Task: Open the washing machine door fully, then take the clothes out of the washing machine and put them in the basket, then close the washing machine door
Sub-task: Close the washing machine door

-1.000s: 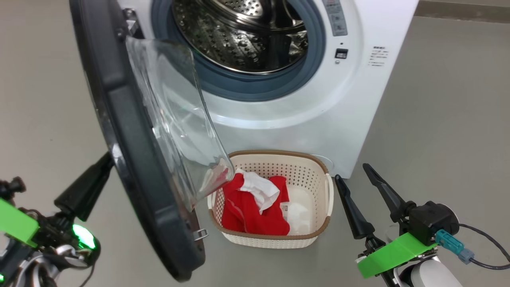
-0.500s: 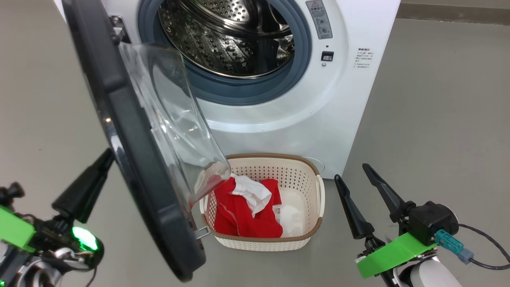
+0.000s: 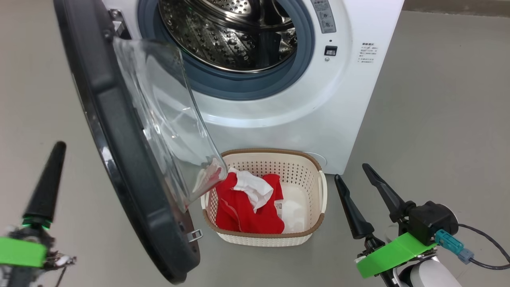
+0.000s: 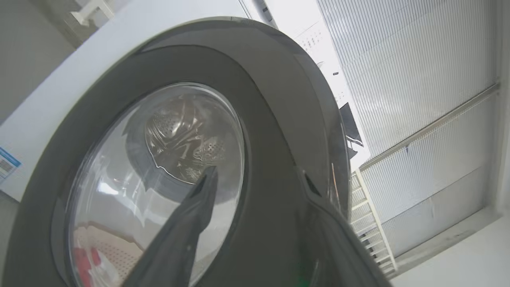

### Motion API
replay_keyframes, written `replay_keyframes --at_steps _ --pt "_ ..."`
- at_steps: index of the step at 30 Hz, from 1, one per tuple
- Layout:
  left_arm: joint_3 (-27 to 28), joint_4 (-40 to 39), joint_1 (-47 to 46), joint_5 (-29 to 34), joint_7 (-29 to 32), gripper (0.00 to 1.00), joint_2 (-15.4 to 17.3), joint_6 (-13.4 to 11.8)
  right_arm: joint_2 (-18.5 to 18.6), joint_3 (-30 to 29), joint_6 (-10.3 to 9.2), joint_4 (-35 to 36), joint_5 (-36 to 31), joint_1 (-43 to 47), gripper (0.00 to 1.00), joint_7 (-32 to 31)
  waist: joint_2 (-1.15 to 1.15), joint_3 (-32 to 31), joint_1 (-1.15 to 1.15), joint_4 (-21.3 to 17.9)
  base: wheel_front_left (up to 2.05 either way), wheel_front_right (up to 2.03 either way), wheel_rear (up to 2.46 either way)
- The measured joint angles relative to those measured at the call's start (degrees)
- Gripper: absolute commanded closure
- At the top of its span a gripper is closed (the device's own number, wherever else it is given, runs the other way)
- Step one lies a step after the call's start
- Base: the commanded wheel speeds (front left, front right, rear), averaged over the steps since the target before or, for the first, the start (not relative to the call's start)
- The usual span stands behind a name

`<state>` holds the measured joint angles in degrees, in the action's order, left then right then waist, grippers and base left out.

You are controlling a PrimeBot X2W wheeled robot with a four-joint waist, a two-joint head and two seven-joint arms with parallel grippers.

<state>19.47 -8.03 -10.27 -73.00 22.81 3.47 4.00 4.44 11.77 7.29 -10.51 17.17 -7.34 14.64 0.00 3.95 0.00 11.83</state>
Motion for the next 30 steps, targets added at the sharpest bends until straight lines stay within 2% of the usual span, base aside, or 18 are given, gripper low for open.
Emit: replay_keyframes --at_steps 3,7,11,14,21,30 --pt "-3.52 0.44 1.52 12.99 -6.91 0.00 2.76 2.18 0.00 0.04 0.00 -0.01 0.02 -0.01 0.00 0.00 0.00 0.15 0.00 0.08 0.00 0.00 0.00" --pt "-8.24 1.59 3.14 26.89 -17.91 0.00 5.14 2.90 0.00 0.10 0.00 -0.02 0.14 -0.01 0.00 0.00 0.00 0.26 0.00 -0.01 0.00 0.00 0.00" --pt "-12.33 4.35 4.52 38.68 -28.51 0.00 7.51 3.10 -0.04 0.22 0.00 -0.03 0.48 -0.01 0.00 0.00 0.00 0.37 0.00 -0.25 0.00 0.00 0.00" --pt "-14.55 7.46 5.28 45.58 -33.85 0.00 8.66 3.09 -0.13 0.22 0.00 -0.02 0.48 -0.01 0.00 0.00 0.00 0.54 0.00 -0.43 0.00 0.00 0.00" --pt "-16.30 11.33 5.67 54.83 -37.12 0.00 8.65 2.44 -0.27 0.18 0.00 -0.01 0.48 -0.02 0.00 0.00 0.00 0.79 0.00 -0.80 0.00 0.00 0.00" --pt "-15.07 11.92 8.30 59.09 -37.13 0.00 5.31 2.24 -0.52 0.14 0.00 0.11 0.48 -0.01 0.00 0.00 0.00 0.72 0.00 -0.91 0.00 0.00 0.00"
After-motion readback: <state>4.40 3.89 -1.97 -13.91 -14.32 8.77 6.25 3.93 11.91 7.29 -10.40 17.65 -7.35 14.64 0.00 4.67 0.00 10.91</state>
